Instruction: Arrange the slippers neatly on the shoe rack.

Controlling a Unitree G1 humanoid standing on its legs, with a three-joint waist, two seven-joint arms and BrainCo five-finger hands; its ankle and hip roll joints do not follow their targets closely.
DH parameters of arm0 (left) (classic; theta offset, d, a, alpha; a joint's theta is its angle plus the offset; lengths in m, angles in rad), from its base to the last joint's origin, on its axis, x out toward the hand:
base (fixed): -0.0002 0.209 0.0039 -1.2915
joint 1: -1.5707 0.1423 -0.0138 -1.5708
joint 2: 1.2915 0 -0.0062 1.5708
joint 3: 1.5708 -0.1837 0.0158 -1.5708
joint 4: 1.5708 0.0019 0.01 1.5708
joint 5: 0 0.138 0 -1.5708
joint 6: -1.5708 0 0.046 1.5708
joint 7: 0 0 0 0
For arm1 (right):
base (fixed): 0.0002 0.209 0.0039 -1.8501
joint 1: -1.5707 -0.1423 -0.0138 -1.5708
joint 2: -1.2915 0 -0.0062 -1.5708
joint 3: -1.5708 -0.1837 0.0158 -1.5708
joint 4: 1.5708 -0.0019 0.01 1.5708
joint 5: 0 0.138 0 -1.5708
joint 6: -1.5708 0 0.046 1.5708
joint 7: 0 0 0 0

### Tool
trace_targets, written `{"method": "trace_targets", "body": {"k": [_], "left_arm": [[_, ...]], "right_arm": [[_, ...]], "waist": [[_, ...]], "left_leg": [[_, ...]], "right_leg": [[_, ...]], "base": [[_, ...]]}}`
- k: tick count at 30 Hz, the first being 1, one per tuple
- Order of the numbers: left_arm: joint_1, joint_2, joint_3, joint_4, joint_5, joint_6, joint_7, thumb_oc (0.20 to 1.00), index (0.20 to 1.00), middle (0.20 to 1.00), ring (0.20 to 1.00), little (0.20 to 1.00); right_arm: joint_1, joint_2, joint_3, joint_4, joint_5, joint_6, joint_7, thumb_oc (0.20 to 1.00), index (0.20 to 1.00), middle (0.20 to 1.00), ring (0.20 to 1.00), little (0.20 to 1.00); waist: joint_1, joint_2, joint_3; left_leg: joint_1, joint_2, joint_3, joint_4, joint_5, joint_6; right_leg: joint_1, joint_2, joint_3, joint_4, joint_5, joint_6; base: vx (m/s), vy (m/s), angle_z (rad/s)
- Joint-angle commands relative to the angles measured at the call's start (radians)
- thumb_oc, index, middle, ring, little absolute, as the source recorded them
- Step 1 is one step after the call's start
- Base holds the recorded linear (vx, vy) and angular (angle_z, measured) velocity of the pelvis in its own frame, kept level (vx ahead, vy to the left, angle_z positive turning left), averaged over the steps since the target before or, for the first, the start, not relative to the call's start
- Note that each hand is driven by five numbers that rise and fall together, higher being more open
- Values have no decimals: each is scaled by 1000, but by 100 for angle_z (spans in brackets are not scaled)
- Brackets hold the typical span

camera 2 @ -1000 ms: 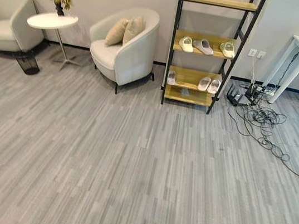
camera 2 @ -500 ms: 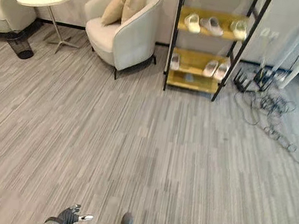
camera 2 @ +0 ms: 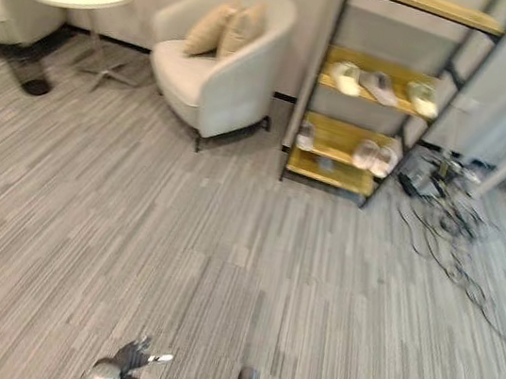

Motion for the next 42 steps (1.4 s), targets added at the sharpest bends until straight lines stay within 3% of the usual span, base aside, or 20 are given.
{"method": "trace_targets", "body": {"k": [1,4,5,6,7,9,10,11,13,16,18,20,24,25,26,29,33,34,39,42], "left_arm": [[10,-37,-30,28,33,-39,31,1000,1000,1000,1000,1000],[31,-39,-34,32,41,-52,50,1000,1000,1000,1000,1000],[55,-22,-26,29,60,-54,70,1000,1000,1000,1000,1000],[55,-21,-26,29,60,-54,70,1000,1000,1000,1000,1000],[54,-11,-26,23,69,-58,82,1000,1000,1000,1000,1000],[45,-2,-50,-3,95,-61,95,1000,1000,1000,1000,1000],[26,7,-61,-3,108,-71,114,1000,1000,1000,1000,1000],[25,8,-61,-3,108,-71,114,1000,1000,1000,1000,1000],[11,-22,-69,-4,109,-92,122,1000,1000,1000,1000,1000],[-1,-27,-56,-20,105,-126,146,1000,1000,1000,1000,1000],[-10,-24,-45,-25,95,-138,157,1000,1000,1000,1000,1000],[-6,-22,-43,-9,97,-150,180,1000,1000,1000,1000,1000],[-1,-16,-32,4,85,-146,190,1000,1000,1000,1000,1000],[-8,2,-10,-5,75,-137,202,1000,1000,1000,1000,1000],[-11,11,2,-9,76,-133,211,1000,1000,1000,1000,1000],[4,24,16,-12,74,-130,218,1000,1000,1000,1000,1000],[24,29,-13,-10,106,-132,215,1000,1000,1000,1000,1000],[27,25,-38,-18,127,-130,211,1000,1000,1000,1000,1000],[20,18,-61,-44,133,-130,221,1000,1000,1000,1000,1000],[26,13,-66,-41,131,-150,225,1000,1000,1000,1000,1000]], "right_arm": [[42,45,-34,100,-6,25,-22,1000,1000,1000,1000,1000],[43,22,-72,129,10,26,-54,1000,1000,1000,1000,1000],[57,-16,-114,160,21,19,-99,1000,1000,1000,1000,1000],[57,-15,-114,160,21,19,-99,1000,1000,1000,1000,1000],[67,-44,-134,178,19,15,-136,1000,1000,1000,1000,1000],[58,-81,-171,172,42,11,-163,1000,1000,1000,1000,1000],[32,-102,-213,147,63,-1,-169,1000,1000,1000,1000,1000],[32,-102,-214,147,63,-1,-169,1000,1000,1000,1000,1000],[-14,-93,-188,113,50,-20,-188,1000,1000,1000,1000,1000],[-36,-98,-141,91,42,-40,-204,1000,1000,1000,1000,1000],[-41,-102,-126,76,30,-49,-220,1000,1000,1000,1000,1000],[-57,-77,-65,69,-32,-63,-275,1000,1000,1000,1000,1000],[-37,-37,-57,51,-36,-91,-289,1000,1000,1000,1000,1000],[-55,-4,-32,21,-48,-104,-294,1000,1000,1000,1000,1000],[-66,3,-20,6,-55,-111,-292,1000,1000,1000,1000,1000],[-72,23,20,-29,-84,-127,-290,1000,1000,1000,1000,1000],[-69,27,51,-73,-110,-144,-299,1000,1000,1000,1000,1000],[-63,29,57,-99,-112,-155,-300,1000,1000,1000,1000,1000],[-45,26,73,-98,-120,-162,-304,1000,1000,1000,1000,1000],[-43,21,82,-96,-120,-161,-303,1000,1000,1000,1000,1000]], "waist": [[16,15,2],[5,12,-15],[2,16,-27],[1,12,-29],[0,6,-21],[-4,-26,0],[2,-36,19],[0,-39,17],[33,-28,24],[95,29,24],[116,30,33],[125,22,7],[139,0,-10],[153,-16,-2],[151,-13,1],[142,11,11],[140,30,25],[130,44,37],[108,60,53],[100,49,43]], "left_leg": [[120,125,-158,-60,29,-148],[126,169,-170,-30,45,-181],[107,218,-153,103,105,-227],[104,215,-154,102,108,-227],[19,247,-146,274,210,-249],[-108,274,-125,446,255,-167],[-183,243,-102,465,197,-117],[-185,240,-103,462,201,-117],[-257,88,-110,300,106,-149],[-298,-20,-146,-22,296,-152],[-309,-38,-157,-56,324,-153],[-240,-22,-182,-45,302,-87],[-196,-12,-177,-27,268,-80],[-191,2,-148,1,236,-87],[-187,20,-126,6,224,-93],[-148,84,-60,-10,192,-96],[-101,116,-32,-20,156,-100],[-81,133,-40,-8,126,-116],[-16,188,-79,-7,79,-166],[8,209,-101,-39,84,-201]], "right_leg": [[113,-21,-2,-120,232,61],[136,5,7,-83,237,22],[179,48,-2,-72,203,-15],[176,44,-1,-74,205,-14],[206,53,-11,-69,183,-29],[238,49,3,-73,159,-56],[274,51,8,-71,131,-78],[272,48,8,-72,132,-77],[324,58,29,-88,118,-101],[400,139,71,-128,112,-125],[456,146,109,-149,97,-128],[501,154,148,-131,54,-106],[508,161,142,-15,-5,-60],[437,151,44,163,37,27],[383,111,-42,204,55,68],[316,-22,-220,183,41,58],[279,-88,-229,73,69,46],[242,-147,-194,1,115,49],[212,-250,-63,-93,202,103],[260,-257,-83,-134,191,119]], "base": [[449,-281,62],[319,-254,58],[422,-343,8],[413,-403,-30],[167,-271,-45],[290,-352,1],[266,-228,30],[307,-150,14],[424,-21,-42],[420,9,-47],[337,37,-56],[443,136,-69],[282,99,-44],[304,27,-47],[262,-26,-79],[160,2,-96],[206,-39,-72],[342,-177,-51],[275,-225,6],[294,-369,52]]}}
